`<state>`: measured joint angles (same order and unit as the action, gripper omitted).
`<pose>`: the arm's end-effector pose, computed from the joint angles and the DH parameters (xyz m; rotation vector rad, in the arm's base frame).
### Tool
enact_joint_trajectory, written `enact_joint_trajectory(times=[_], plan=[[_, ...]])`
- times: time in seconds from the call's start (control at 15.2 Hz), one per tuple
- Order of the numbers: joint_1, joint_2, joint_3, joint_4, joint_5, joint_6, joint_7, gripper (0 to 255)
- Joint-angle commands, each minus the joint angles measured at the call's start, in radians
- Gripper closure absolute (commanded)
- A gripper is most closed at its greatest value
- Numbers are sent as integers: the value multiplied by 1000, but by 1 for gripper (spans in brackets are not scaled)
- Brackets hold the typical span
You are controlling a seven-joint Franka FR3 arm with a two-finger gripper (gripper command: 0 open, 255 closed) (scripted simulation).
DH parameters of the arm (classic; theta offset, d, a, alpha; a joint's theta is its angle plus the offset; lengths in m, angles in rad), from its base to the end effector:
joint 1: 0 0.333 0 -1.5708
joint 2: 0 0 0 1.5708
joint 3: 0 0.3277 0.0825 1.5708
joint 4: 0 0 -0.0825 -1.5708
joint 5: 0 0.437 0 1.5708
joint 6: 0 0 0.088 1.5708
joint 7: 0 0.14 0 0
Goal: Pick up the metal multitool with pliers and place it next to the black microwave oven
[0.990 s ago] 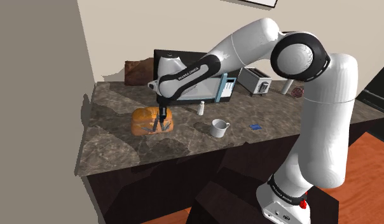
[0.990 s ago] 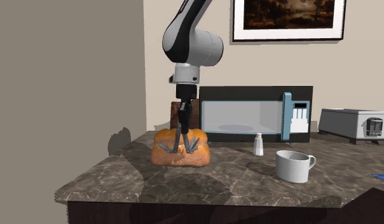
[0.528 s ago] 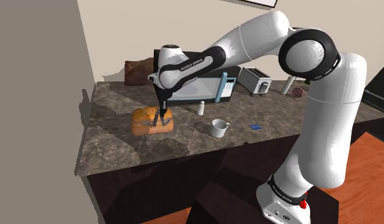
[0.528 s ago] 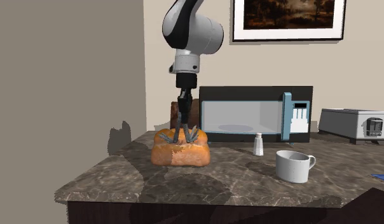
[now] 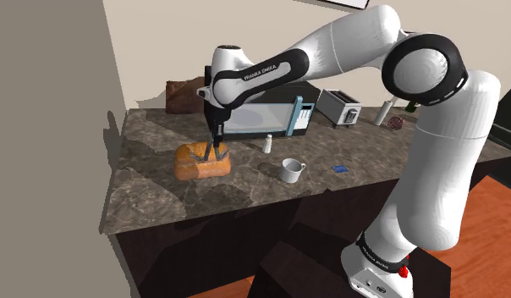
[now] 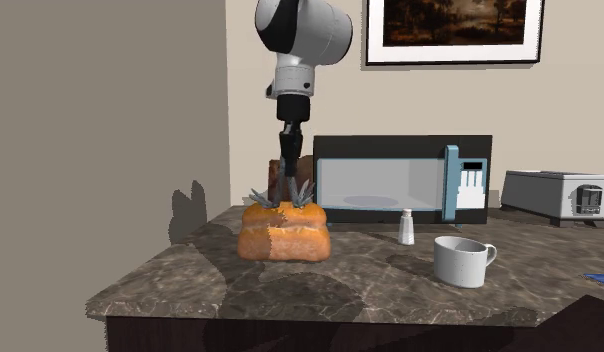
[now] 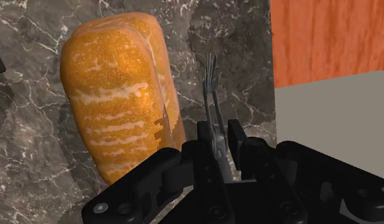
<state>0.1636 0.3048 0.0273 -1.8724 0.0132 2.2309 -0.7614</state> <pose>0.6662 0.1289 0.3046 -2.7951 -1.4251 -0.0893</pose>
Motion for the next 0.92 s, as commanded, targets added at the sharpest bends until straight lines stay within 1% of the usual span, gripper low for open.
enact_joint_trajectory(times=[0.0, 0.86], plan=[[-1, -11, 0, 14, 0, -26, 0, 255], [-1, -73, 0, 108, 1, -182, 1, 255]])
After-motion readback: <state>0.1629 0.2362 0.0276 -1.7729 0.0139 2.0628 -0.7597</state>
